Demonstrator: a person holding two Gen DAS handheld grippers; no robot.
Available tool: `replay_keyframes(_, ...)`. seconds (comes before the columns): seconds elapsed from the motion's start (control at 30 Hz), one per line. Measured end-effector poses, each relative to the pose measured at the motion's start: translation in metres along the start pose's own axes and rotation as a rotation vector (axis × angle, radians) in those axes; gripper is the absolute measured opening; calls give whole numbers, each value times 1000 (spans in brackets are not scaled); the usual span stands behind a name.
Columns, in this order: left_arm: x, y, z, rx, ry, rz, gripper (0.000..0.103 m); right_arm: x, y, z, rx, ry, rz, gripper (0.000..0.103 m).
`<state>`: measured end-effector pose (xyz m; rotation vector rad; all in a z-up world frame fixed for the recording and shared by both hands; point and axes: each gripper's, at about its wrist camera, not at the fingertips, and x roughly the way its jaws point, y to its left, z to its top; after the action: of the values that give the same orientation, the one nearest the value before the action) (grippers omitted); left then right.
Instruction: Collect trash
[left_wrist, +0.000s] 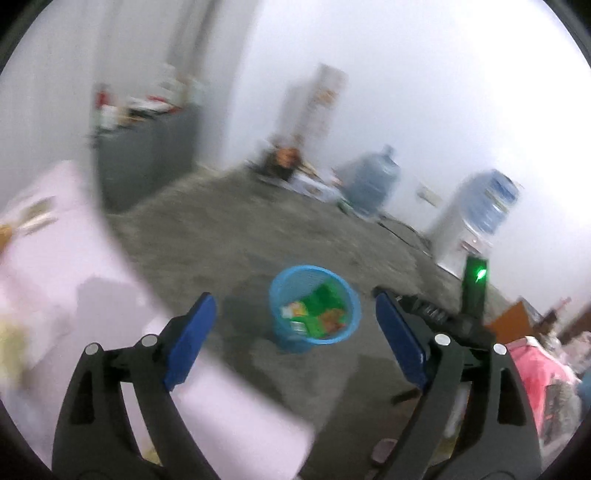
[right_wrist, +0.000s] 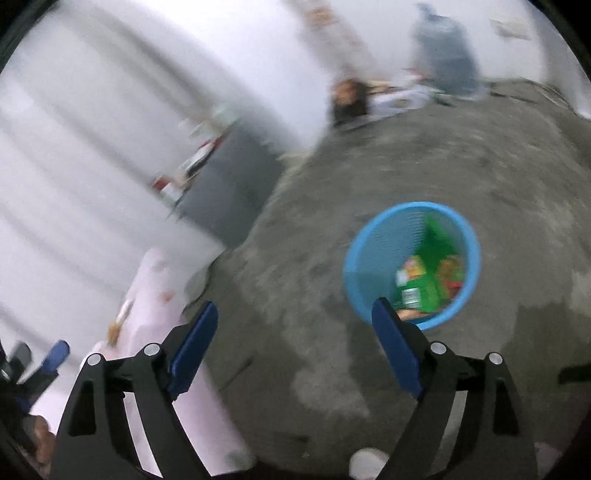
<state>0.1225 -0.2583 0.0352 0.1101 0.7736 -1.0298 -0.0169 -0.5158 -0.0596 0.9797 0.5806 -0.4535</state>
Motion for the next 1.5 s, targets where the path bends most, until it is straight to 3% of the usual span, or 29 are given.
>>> replay_keyframes(0.1, -65, 37, -35, -50, -100, 133, 85, 10, 49, -16, -74, 76, 79, 84)
replay_keyframes(0.3, -157, 108, -109, -193, -185, 372, 85, 38, 150, -62, -232, 272, 232, 84)
replay_keyframes(0.47, -200, 162, -145, -366, -232, 446, 85, 72, 219, -95, -291, 422, 341, 84)
replay_keyframes(0.57, -214, 176, -142, -390, -278, 432, 85, 97, 254, -109, -275, 528, 409, 84)
replay_keyframes(0.73, -222, 201, -125, -393, -313, 354, 84, 116, 298, -117, -332, 534, 382, 84)
replay_keyframes(0.93, -188, 237, -84, -379, -234, 228, 67, 131, 333, -100, -470, 475, 322, 79)
replay_keyframes(1.1, -145, 266, -71, -427, -96, 225, 58, 152, 365, -103, -688, 446, 271, 71)
replay_keyframes(1.2, -131, 280, -74, -473, -62, 216, 55, 163, 375, -110, -779, 438, 249, 64)
replay_keyframes(1.47, -117, 294, -73, -459, -24, 230, 54, 189, 384, -122, -855, 450, 230, 46)
replay_keyframes(1.5, -114, 297, -72, -453, -18, 231, 51, 190, 383, -121, -851, 450, 234, 45)
